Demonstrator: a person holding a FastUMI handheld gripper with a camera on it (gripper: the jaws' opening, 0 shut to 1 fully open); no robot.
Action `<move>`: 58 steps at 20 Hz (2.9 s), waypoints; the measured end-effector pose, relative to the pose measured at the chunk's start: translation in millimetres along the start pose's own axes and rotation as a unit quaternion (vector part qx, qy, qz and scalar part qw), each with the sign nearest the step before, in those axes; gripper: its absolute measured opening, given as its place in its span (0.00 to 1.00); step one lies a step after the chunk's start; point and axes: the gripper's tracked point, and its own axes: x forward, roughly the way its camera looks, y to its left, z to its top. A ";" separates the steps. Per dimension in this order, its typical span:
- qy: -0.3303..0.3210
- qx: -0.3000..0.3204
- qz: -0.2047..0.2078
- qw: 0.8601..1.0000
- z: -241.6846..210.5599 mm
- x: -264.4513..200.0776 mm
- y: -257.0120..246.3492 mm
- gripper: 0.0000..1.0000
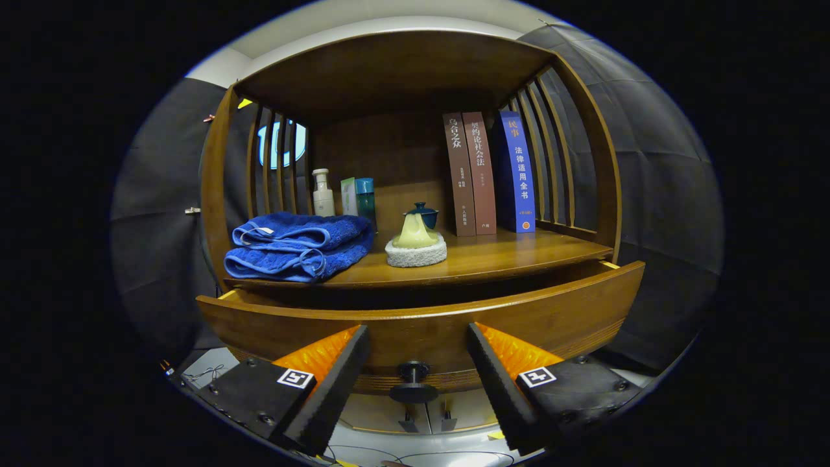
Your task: Pull open the drawer, take out the items inside it, and place them on the countertop above the cabinet.
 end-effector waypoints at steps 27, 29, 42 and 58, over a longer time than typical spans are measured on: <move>0.009 -0.005 -0.007 1.000 20.5 20.0 0.7 1.00; -0.002 -0.011 -0.008 1.000 34.9 6.4 -0.1 0.99; -0.096 -0.025 0.034 0.994 231.8 -131.3 36.5 0.99; -0.105 -0.018 0.052 0.993 278.5 -202.4 39.5 0.99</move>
